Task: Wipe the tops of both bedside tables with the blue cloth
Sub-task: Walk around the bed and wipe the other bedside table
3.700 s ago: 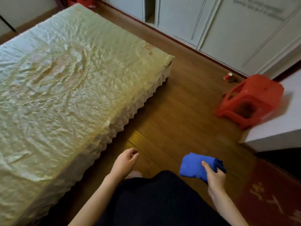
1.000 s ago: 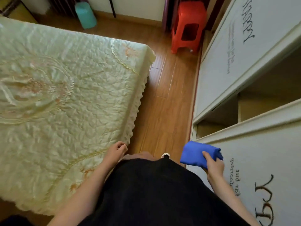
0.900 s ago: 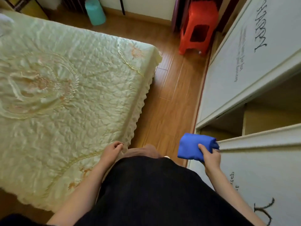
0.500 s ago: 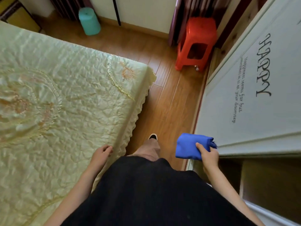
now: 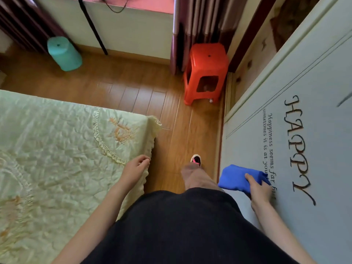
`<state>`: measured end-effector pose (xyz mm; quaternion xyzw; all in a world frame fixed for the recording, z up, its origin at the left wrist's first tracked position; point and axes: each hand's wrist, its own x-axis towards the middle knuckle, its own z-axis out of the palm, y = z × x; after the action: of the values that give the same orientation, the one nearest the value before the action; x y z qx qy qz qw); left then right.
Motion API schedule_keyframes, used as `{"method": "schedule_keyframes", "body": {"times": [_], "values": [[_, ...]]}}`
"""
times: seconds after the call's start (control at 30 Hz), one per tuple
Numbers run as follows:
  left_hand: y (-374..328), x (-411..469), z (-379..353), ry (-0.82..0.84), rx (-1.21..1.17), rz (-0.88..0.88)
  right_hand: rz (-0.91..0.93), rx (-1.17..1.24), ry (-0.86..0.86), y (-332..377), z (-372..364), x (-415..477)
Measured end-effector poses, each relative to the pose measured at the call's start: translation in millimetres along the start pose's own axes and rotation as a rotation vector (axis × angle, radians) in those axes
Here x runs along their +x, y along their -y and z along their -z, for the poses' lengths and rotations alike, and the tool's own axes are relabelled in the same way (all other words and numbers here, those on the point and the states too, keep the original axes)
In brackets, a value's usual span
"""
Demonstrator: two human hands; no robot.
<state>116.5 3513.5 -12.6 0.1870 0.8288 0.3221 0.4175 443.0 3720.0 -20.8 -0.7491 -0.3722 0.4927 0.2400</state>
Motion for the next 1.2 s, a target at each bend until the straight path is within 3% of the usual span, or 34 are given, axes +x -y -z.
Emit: {"method": "schedule_keyframes", "body": {"times": [0.2, 0.5, 0.67, 0.83, 1.03, 1.2], "values": [[-40, 91, 2, -0.089, -0.084, 0.145, 0.048, -0.056, 0.109, 107, -102, 85], [-100, 185, 32, -0.320, -0.322, 0.385, 0.279, -0.287, 0.478, 283, -273, 155], [-113, 240, 51, -0.413, -0.451, 0.478, 0.331, -0.372, 0.595, 349, -363, 180], [-138, 329, 102, -0.420, -0.496, 0.455, 0.344, -0.441, 0.568, 403, -453, 212], [-199, 432, 200, -0.436, -0.484, 0.341, 0.357, -0.469, 0.379, 484, -556, 230], [-228, 488, 274, -0.488, -0.482, 0.306, 0.393, -0.591, 0.381, 548, -650, 228]]}}
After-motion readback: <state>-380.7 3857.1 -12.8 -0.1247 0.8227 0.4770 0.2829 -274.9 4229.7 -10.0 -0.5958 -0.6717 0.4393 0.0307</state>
